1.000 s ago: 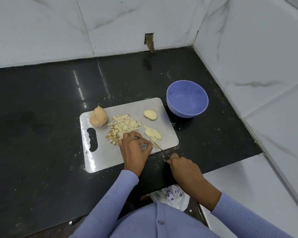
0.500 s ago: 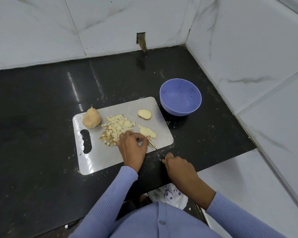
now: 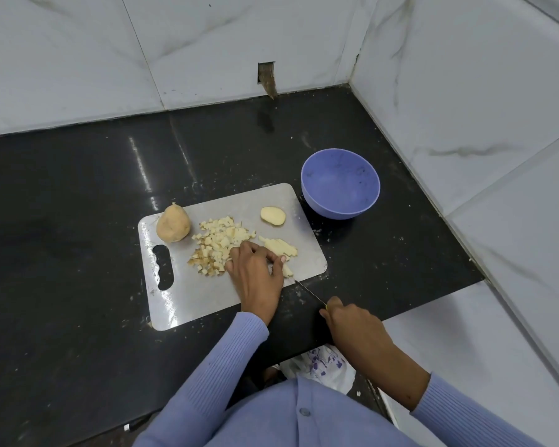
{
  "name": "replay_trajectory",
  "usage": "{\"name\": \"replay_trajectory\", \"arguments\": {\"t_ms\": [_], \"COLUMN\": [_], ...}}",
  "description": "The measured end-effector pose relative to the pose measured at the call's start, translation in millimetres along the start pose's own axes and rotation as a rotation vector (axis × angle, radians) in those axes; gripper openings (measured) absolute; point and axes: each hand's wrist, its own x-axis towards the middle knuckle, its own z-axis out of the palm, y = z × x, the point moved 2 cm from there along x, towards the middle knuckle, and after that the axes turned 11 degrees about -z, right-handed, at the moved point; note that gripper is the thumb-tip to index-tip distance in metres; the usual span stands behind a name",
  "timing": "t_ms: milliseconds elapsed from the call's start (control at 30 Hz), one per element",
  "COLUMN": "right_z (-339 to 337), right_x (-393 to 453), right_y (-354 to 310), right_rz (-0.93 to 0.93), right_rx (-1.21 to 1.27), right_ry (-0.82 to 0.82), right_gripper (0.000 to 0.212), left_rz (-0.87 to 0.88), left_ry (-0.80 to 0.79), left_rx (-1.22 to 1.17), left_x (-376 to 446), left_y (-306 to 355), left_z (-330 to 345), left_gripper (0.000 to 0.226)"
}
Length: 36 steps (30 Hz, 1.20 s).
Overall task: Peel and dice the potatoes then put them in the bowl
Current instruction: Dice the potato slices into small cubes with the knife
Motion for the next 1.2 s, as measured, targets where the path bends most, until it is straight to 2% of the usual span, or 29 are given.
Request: {"name": "replay_trajectory", "arguments": {"t_ms": [233,367,500,600,733,833,933,1067,1200], "right_z": [-6.7,-19.5,-30.4,-30.8,-26.6,-23.6,-23.5,-24.4,-30.3], "right_x": [-1.4,6.3,30.0,47.2,66.5,75.6,78.7,84.0,91.5], "right_y": [18.6,18.3,4.6,-8.2,-11.7,-7.5,-13.4,-18.2,-12.2], "right_rz": [-0.014,-0.019,-0.012,-0.009,0.001,-0.010,-0.071,-0.102,-0.153], "right_rx": [0.157,0.240,0.323,0.445,0.517,0.577,0.518,0.499,0.485], "right_ry": [0.056,0.190,0.394,0.502,0.610,0.598,0.537,0.514,0.471], "right_gripper": [0.032,0.033,0.039,0.033,0.028,0.036,0.043,0.041,0.034], "left_rz": [0.042,0.057,0.126,0.214,0.411,0.548,0.653,0.723,0.610], "left_ry": [0.045,0.053,-0.015,-0.081,-0.198,-0.279,-0.359,-0.427,-0.352], "left_rx": [0.038,0.068,0.101,0.102,0.079,0.142,0.228,0.227,0.124], "left_x": [1.6,11.2,22.0,29.0,35.3,43.0,54.2,60.1,48.6], "left_y": [-6.9,-16.1,-18.5,-22.1,-27.5,-25.2,-17.5,-10.0,-15.1], "left_z": [-11.6,-22.1,-32.2,-37.2,-38.0,-38.2,-37.6,-35.8,-30.7], "left_gripper": [0.020,0.021,0.017,0.010,0.028,0.052,0.065,0.056,0.042]}}
